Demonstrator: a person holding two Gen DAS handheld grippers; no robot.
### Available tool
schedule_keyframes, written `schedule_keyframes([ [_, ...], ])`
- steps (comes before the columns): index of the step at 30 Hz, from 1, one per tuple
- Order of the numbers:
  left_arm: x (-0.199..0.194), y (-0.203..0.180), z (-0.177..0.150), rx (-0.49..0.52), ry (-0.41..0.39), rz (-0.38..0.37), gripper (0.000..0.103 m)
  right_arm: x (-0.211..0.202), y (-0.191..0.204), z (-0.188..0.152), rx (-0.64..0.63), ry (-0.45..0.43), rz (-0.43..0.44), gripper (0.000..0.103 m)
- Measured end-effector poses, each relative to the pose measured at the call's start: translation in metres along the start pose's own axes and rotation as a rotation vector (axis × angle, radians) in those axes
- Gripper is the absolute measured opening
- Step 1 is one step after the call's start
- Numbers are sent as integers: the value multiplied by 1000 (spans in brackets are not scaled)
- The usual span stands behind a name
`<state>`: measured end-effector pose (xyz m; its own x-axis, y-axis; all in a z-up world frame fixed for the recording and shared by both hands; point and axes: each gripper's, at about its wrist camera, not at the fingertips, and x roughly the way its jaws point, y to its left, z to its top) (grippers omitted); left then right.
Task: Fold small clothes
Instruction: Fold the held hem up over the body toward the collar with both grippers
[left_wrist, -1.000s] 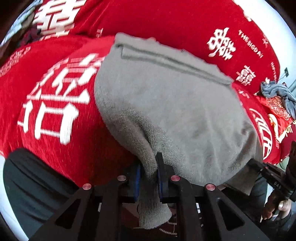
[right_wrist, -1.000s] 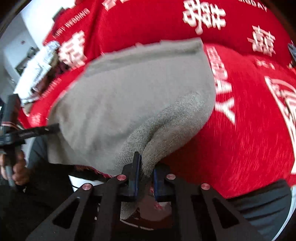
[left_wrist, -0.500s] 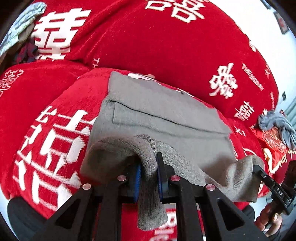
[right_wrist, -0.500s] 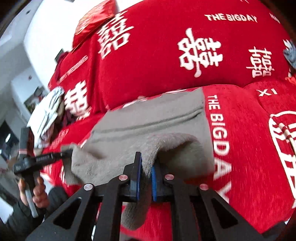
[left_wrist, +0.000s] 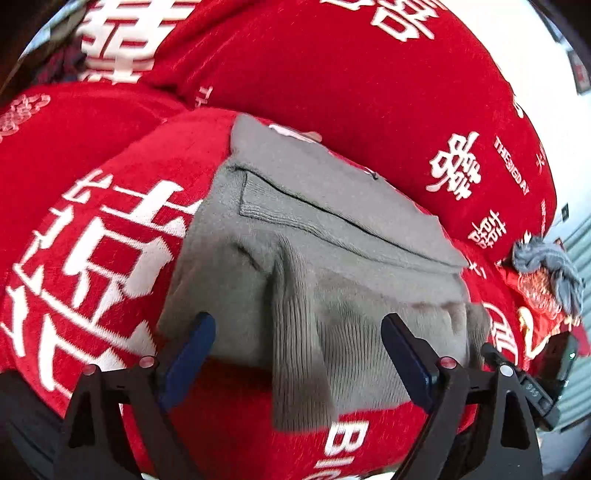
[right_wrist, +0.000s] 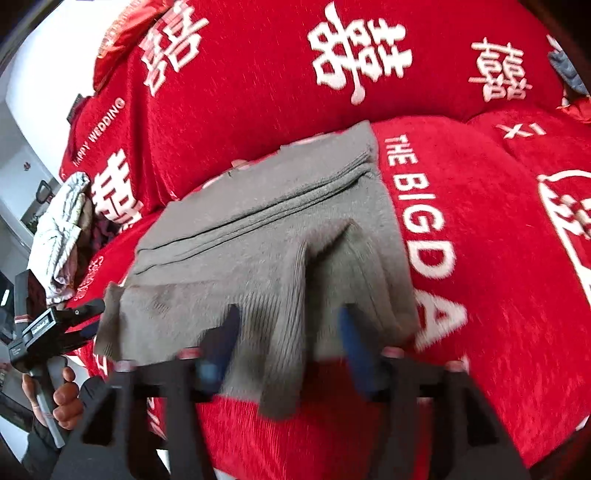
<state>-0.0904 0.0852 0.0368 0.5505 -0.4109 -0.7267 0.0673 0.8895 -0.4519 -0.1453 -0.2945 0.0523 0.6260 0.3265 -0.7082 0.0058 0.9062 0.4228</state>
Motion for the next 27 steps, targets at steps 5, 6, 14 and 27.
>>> schedule_keyframes([
  [5,5,-5,-13,2,42,-8,91,-3,6,-10,-16,21,11,67],
  [6,7,-7,-15,6,44,-5,79,0,6,-10,-13,27,5,67],
  [14,12,-12,-17,23,77,19,12,15,13,-14,-99,61,-22,14],
  [27,-63,-35,8,73,-176,-82,12,-61,28,16,-38,-141,189,8],
])
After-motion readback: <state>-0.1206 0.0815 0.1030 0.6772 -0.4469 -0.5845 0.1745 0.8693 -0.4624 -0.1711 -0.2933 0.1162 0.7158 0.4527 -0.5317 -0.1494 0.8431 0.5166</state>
